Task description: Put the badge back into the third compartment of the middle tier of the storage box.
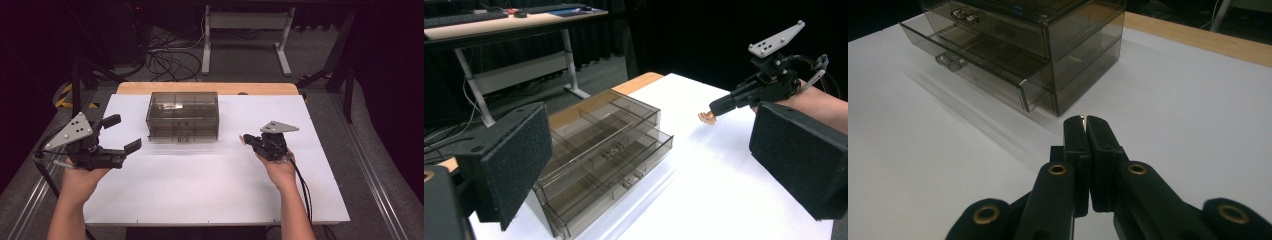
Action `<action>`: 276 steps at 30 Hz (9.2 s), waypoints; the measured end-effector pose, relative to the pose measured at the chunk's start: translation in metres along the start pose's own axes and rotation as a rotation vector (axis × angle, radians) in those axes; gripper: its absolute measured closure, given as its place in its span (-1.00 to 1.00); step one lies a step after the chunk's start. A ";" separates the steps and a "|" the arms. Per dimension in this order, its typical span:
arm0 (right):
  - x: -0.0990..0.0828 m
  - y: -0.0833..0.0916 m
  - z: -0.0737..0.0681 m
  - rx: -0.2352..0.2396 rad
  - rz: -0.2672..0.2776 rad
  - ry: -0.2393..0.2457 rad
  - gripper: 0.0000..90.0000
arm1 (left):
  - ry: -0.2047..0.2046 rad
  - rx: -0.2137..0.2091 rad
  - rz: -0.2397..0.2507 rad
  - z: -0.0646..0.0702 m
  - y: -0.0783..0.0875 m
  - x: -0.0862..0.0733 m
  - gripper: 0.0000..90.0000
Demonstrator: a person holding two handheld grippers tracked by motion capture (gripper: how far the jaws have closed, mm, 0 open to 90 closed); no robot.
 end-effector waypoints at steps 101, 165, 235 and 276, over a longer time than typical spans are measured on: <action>0.024 -0.103 -0.071 0.043 0.009 0.118 0.96 | 0.005 -0.008 0.004 0.001 -0.002 -0.001 -0.90; 0.031 -0.088 -0.069 0.106 0.072 0.011 0.26 | 0.006 0.009 0.005 0.000 -0.006 -0.003 -0.88; 0.050 0.005 -0.065 0.186 0.252 0.043 -0.82 | 0.003 0.013 -0.004 0.002 -0.009 -0.006 -0.88; 0.061 0.054 -0.040 0.187 0.367 0.007 -0.96 | -0.001 0.028 -0.003 0.001 -0.007 -0.008 -0.89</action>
Point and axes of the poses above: each handheld gripper's, and its own axes: y roughly backward along the jaws, x roughly out of its top, z roughly to its right, the point moved 7 cm from there along -y, roughly forward along the jaws, and after that the axes turned 12 degrees about -y, right-handed, at the moved point
